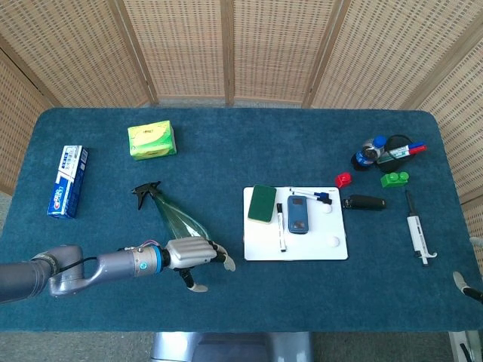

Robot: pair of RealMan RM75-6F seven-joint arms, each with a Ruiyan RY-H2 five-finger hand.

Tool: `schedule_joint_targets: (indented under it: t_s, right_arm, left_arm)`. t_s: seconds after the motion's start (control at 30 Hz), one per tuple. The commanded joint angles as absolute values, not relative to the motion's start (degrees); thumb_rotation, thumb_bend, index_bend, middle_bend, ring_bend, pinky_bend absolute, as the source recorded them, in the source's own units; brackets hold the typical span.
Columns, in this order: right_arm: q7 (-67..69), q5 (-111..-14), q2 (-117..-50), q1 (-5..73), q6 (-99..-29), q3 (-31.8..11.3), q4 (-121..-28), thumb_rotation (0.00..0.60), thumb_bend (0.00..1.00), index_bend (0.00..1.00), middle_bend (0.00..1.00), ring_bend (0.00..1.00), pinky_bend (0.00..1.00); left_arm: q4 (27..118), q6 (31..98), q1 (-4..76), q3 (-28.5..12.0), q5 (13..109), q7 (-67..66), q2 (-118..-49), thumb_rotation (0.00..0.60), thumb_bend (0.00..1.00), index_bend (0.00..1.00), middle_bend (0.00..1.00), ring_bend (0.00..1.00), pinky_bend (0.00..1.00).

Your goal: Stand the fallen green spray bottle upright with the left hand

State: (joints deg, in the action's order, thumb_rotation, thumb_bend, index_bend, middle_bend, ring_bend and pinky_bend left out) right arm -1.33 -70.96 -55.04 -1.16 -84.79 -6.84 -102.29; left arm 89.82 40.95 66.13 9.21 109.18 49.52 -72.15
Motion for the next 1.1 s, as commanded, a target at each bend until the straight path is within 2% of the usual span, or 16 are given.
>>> schedule_joint_targets:
  t_s: [0.03,0.4,0.73,0.97,1.1]
  right_arm:
    - [-1.2,-71.1,-55.2,-1.0,-84.6,-6.9,-102.1,0.600,0.31,0.25,0.30,0.02,0.05]
    - [-1.7,-71.4,-55.2,-0.6,-84.2,-7.1,-102.5,0.600,0.31,0.25,0.30,0.02,0.05]
    - [-1.8,-71.6,-55.2,-0.4,-84.0,-7.2,-103.1,0.600,0.31,0.25,0.30,0.02,0.06]
    - [-2.0,-71.9,-55.1,-0.2,-83.9,-7.2,-103.5,0.600,0.31,0.25,0.30,0.02,0.05]
    - [-1.9,-72.1,-55.0,-0.3,-84.2,-7.2,-103.7,0.600,0.31,0.25,0.30,0.02,0.06]
  left_arm:
    - [90.2,41.6,66.5,10.9,109.6,49.8,-71.2,0.554,0.37,0.21,0.29,0.20,0.22]
    - [92.3,44.6,67.0,18.0,111.2,53.8,-66.8,0.555,0.37,0.21,0.30,0.21,0.24]
    - [91.9,49.9,65.8,24.5,112.9,58.9,-62.7,0.553,0.37,0.21,0.30,0.22,0.25]
    - [92.2,57.9,64.8,26.8,116.5,65.5,-62.0,0.545,0.37,0.24,0.30,0.22,0.26]
    - [92.0,60.8,66.0,26.1,118.4,67.9,-62.9,0.547,0.37,0.24,0.30,0.22,0.26]
